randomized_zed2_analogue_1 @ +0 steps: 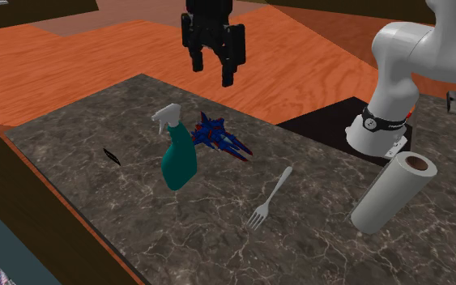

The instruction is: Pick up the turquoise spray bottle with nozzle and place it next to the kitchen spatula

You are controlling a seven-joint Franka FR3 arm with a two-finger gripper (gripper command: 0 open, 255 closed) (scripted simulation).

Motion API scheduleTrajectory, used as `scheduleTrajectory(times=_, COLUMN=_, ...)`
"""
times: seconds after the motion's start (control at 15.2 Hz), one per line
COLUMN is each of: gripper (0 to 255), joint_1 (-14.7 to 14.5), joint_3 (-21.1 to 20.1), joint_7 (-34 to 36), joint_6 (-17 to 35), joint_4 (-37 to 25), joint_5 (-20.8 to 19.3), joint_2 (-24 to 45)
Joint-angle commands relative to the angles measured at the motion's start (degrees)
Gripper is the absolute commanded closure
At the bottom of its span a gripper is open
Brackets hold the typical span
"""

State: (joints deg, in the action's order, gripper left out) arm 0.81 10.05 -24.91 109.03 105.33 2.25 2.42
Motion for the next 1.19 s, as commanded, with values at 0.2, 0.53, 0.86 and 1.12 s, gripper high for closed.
scheduleTrajectory(times=0.2, gripper=0, joint_1=1.15, joint_3=0.27, joint_7=-5.17, joint_6=-1.21, joint_4=-12.08, joint_5=1.04, joint_2=12.26)
scheduleTrajectory(times=0.53, gripper=0, joint_1=1.87, joint_3=-0.01, joint_7=-7.18, joint_6=-0.98, joint_4=-17.57, joint_5=1.46, joint_2=18.57)
scheduleTrajectory(times=0.86, gripper=0, joint_1=1.84, joint_3=-0.11, joint_7=-7.32, joint_6=2.95, joint_4=-14.44, joint_5=1.66, joint_2=19.38)
scheduleTrajectory(times=1.12, gripper=0, joint_1=1.84, joint_3=-0.11, joint_7=-7.32, joint_6=2.95, joint_4=-14.44, joint_5=1.66, joint_2=19.38)
